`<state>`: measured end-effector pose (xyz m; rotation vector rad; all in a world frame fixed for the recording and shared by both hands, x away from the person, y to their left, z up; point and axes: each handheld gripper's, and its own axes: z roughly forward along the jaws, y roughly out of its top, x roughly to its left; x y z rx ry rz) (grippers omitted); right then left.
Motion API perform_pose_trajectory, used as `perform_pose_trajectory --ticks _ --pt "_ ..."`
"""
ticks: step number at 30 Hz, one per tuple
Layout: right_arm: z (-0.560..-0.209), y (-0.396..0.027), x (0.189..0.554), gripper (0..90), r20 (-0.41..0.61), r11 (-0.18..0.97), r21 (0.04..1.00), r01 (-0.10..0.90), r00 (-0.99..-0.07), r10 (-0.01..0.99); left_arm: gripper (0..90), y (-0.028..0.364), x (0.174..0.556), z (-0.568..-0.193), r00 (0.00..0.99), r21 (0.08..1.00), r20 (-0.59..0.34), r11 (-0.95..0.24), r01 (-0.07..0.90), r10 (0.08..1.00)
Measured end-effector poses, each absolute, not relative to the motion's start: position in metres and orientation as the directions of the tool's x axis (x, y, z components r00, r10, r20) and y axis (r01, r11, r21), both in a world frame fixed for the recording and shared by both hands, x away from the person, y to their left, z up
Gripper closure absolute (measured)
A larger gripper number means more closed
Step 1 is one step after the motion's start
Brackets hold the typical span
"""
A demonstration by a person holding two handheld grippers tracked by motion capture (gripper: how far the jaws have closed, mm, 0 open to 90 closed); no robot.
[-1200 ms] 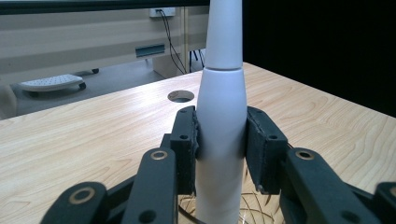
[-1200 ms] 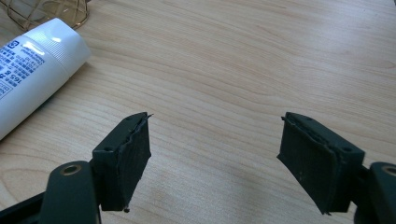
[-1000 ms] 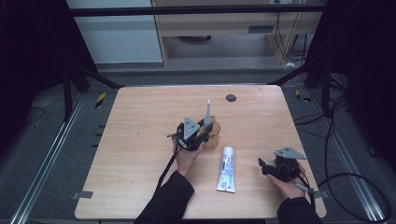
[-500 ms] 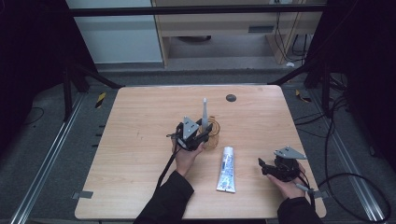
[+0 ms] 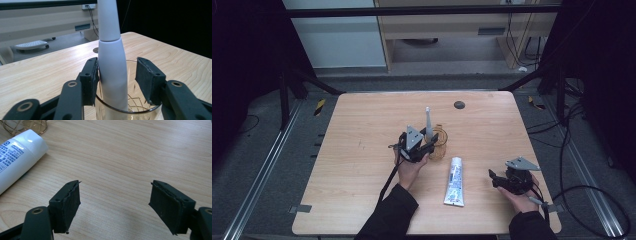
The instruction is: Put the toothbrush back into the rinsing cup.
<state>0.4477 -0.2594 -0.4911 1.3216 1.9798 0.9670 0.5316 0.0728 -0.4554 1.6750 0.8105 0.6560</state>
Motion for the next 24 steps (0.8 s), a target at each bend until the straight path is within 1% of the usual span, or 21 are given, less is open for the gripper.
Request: perform_pose_trajectory --ticks 16,24 --pt "-0.491 -0.259 0.448 24.0 -0.065 0.254 0.812 0.525 -0.352 0.934 46.5 0.077 0.523 -0.457 0.623 0.97 0.008 -0.157 0.184 0.782" --pt "-0.49 -0.259 0.447 23.9 -0.06 0.249 0.814 0.525 -0.349 0.935 43.8 0.085 0.514 -0.453 0.62 0.968 0.03 -0.178 0.179 0.784"
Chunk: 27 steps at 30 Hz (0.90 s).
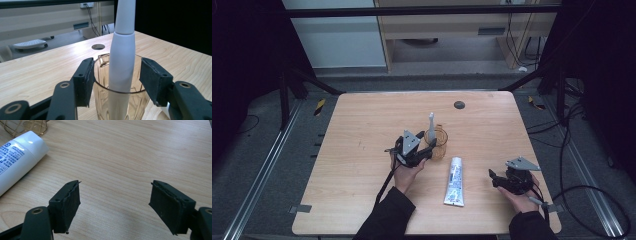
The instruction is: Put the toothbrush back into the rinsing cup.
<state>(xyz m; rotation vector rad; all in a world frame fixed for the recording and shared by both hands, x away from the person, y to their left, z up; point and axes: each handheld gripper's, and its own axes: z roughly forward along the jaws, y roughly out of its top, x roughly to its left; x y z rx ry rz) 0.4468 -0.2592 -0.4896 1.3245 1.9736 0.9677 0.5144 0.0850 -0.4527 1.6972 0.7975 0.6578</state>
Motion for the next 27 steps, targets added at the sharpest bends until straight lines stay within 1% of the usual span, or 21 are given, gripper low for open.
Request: perform_pose_trajectory --ticks 4,7,11,15,23,27 --pt "-0.489 -0.259 0.446 23.8 -0.056 0.244 0.815 0.526 -0.346 0.936 42.5 0.092 0.507 -0.449 0.62 0.96 0.033 -0.198 0.198 0.784" --pt "-0.487 -0.258 0.446 23.7 -0.06 0.244 0.818 0.52 -0.345 0.937 40.8 0.098 0.5 -0.444 0.623 0.946 0.053 -0.239 0.218 0.781" --pt "-0.483 -0.257 0.444 23.6 -0.06 0.241 0.826 0.509 -0.346 0.936 38.8 0.106 0.493 -0.435 0.624 0.949 0.051 -0.232 0.212 0.78" --pt "-0.478 -0.257 0.441 23.7 -0.058 0.234 0.836 0.496 -0.343 0.937 37.1 0.115 0.492 -0.432 0.621 0.944 0.036 -0.231 0.236 0.783" --pt "-0.476 -0.256 0.439 23.9 -0.055 0.23 0.84 0.491 -0.345 0.937 35.3 0.136 0.484 -0.428 0.627 0.92 0.073 -0.295 0.259 0.775" --pt "-0.475 -0.255 0.438 24.0 -0.051 0.228 0.84 0.492 -0.347 0.937 34.3 0.149 0.475 -0.425 0.633 0.917 0.105 -0.321 0.236 0.767"
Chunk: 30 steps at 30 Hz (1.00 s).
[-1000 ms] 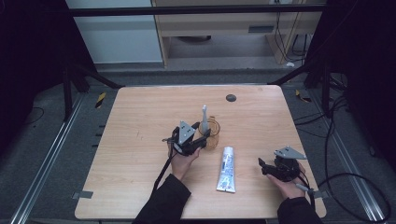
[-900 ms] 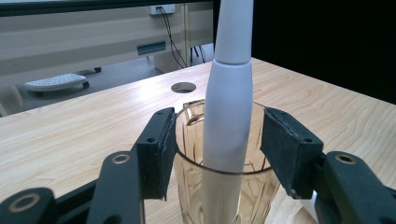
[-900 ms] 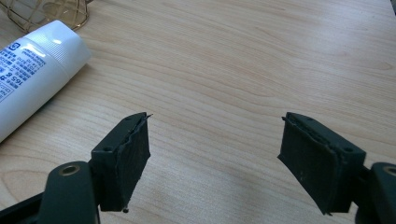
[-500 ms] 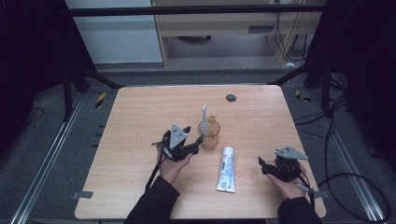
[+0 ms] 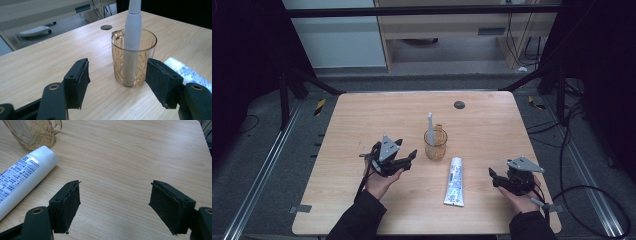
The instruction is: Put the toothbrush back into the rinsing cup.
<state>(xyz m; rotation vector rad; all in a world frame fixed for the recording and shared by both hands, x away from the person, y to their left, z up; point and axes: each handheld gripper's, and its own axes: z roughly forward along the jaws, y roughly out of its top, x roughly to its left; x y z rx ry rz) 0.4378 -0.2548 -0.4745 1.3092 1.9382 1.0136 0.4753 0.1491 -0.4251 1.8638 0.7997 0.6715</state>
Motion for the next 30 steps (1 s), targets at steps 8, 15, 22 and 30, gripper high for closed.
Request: perform_pose_trajectory --ticks 8,15,22,30 --pt "-0.473 -0.252 0.437 25.0 -0.045 0.23 0.833 0.502 -0.354 0.934 33.0 0.181 0.456 -0.431 0.64 0.904 0.11 -0.344 0.252 0.76" --pt "-0.473 -0.248 0.436 26.8 -0.035 0.236 0.826 0.511 -0.372 0.928 33.6 0.215 0.44 -0.441 0.605 0.896 0.095 -0.333 0.294 0.791" --pt "-0.47 -0.241 0.433 31.9 -0.023 0.245 0.826 0.507 -0.404 0.915 33.6 0.243 0.425 -0.451 0.563 0.885 0.095 -0.328 0.329 0.821" --pt "-0.468 -0.226 0.429 44.2 0.006 0.274 0.806 0.524 -0.47 0.883 34.6 0.262 0.421 -0.46 0.507 0.865 0.098 -0.325 0.383 0.857"
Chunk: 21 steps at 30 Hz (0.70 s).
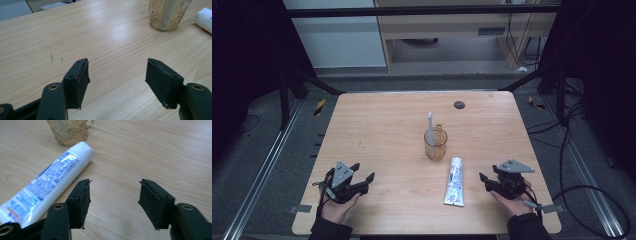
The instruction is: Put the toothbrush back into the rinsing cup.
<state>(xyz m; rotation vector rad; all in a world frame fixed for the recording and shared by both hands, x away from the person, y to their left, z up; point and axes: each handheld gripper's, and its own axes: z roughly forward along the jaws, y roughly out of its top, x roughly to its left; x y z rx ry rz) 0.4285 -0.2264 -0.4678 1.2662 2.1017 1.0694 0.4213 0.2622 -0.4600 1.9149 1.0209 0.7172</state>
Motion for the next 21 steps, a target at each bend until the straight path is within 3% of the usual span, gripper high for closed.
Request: perform_pose_trajectory --ticks 14,21 --pt "-0.467 -0.194 0.421 67.4 0.047 0.332 0.781 0.53 -0.579 0.814 39.1 0.281 0.43 -0.47 0.457 0.813 0.114 -0.347 0.467 0.882" --pt "-0.463 -0.185 0.429 78.2 0.072 0.309 0.795 0.521 -0.587 0.806 39.7 0.281 0.431 -0.47 0.458 0.808 0.123 -0.357 0.47 0.88"
